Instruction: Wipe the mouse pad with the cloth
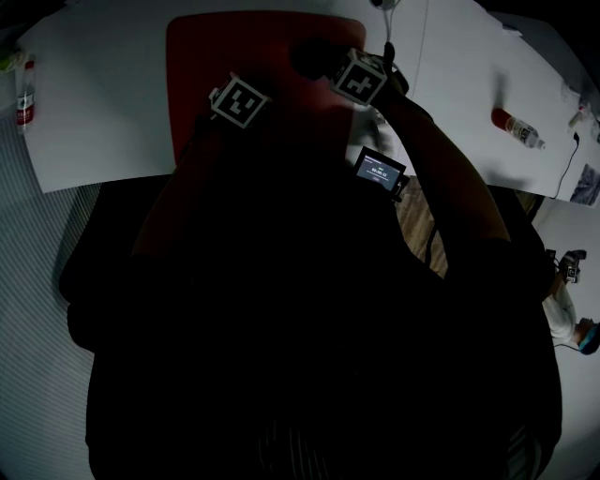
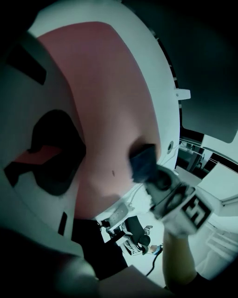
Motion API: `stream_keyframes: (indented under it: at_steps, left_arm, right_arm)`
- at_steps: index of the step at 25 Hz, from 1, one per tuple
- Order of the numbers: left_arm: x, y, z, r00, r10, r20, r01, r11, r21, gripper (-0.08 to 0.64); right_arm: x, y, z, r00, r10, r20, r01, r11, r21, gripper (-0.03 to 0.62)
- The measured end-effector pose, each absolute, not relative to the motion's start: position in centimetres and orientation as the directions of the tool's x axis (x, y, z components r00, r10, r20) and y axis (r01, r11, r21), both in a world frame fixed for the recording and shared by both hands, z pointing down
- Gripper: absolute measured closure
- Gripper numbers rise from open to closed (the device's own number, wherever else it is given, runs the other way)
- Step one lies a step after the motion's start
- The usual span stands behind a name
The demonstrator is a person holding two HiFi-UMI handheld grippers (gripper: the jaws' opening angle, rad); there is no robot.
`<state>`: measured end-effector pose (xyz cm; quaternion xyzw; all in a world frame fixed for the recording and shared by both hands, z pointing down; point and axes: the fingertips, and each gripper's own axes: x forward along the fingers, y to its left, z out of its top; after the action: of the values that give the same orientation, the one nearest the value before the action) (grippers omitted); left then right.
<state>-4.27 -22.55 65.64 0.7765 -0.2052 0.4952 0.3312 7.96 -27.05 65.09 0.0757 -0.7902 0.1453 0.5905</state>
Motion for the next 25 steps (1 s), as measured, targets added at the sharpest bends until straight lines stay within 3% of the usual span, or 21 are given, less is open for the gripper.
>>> stream_keyframes:
  at_steps: [3, 8, 11, 21, 25]
  left_arm:
    - [-4.2, -22.5, 65.6, 0.419, 0.005, 0.908, -0.648, -0.699, 0.303, 0.551]
    - [-4.6, -22.7, 65.8, 0.416, 0.009, 0.909, -0.648, -0.699, 0.303, 0.551]
    - [-4.6, -22.6, 65.7, 0.427, 0.011, 0.904, -0.645, -0.697, 0.314, 0.551]
    - [-4.7, -22.6, 65.7, 0.400, -0.042, 0.916, -0.683, -0.680, 0.268, 0.551]
    - [-5.1, -22.6, 65.4, 0.355, -0.085, 0.931, -0.715, -0.666, 0.212, 0.551]
  right_arm:
    - [12.5, -33.5, 64.8, -0.259, -0.112, 0.959, -0.494, 0.869, -0.032, 0.529]
    - [11.0, -33.5, 64.4, -0.198, -0.233, 0.952, -0.371, 0.917, 0.148, 0.540]
    - [8.3, -30.4, 63.9, -0.258, -0.171, 0.951, -0.385, 0.921, 0.061, 0.540]
    - [-2.4, -14.5, 64.8, -0.374, 0.172, 0.912, -0.064, 0.976, -0.210, 0.534]
    - [-3.0, -12.0, 64.5, -0.381, 0.344, 0.858, -0.039, 0.922, -0.386, 0.532]
